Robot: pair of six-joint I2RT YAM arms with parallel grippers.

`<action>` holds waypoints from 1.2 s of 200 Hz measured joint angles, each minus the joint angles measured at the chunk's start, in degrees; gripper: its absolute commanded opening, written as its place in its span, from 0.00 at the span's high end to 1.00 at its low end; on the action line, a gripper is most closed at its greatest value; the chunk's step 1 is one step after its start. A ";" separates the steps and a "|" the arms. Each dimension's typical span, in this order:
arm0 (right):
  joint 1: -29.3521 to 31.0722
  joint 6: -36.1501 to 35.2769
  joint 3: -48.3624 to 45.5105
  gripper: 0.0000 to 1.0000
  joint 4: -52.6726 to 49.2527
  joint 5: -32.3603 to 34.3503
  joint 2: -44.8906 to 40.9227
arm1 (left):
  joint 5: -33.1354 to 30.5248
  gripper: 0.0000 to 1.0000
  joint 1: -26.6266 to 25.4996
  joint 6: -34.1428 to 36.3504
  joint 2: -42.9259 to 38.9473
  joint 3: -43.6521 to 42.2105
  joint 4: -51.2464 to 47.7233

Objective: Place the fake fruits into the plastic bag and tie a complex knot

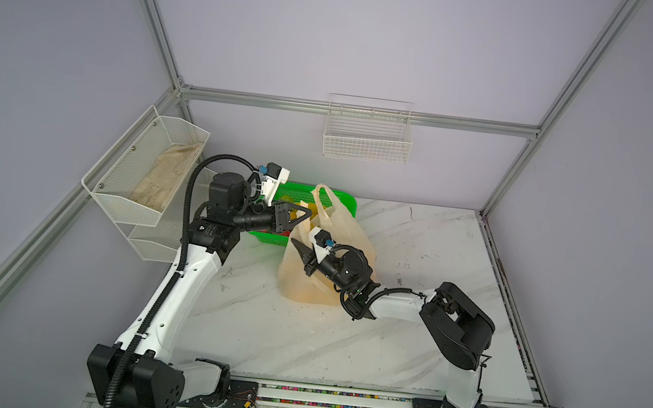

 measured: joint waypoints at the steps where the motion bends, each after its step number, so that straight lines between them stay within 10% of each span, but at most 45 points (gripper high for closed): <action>1: 0.00 0.07 -0.13 0.78 0.07 -0.04 -0.02 | 0.00 1.00 0.04 0.00 0.00 0.00 0.02; 13: 0.00 0.98 -2.62 0.72 0.68 -0.07 -0.55 | 0.00 1.00 0.46 -0.04 0.00 0.00 0.04; 35: 0.00 2.01 -6.34 0.22 -1.64 0.61 -2.78 | 0.13 1.00 0.92 0.02 -0.09 0.00 0.81; 51: 0.00 1.36 -8.24 0.13 -6.08 1.38 -6.99 | 0.39 1.00 1.03 0.04 -0.20 0.00 1.27; 125: -4.44 -4.15 -10.82 0.06 -25.20 4.37 -38.53 | 2.32 1.00 1.27 0.31 -0.20 0.00 2.23; 204: -8.90 -5.90 -1.14 0.19 -34.99 2.54 -25.40 | 2.82 1.00 1.27 0.57 -0.20 0.00 2.25; 240: 0.07 -3.21 -3.52 0.21 -30.14 6.21 -26.82 | -0.26 1.00 1.16 -1.90 -0.20 0.00 2.38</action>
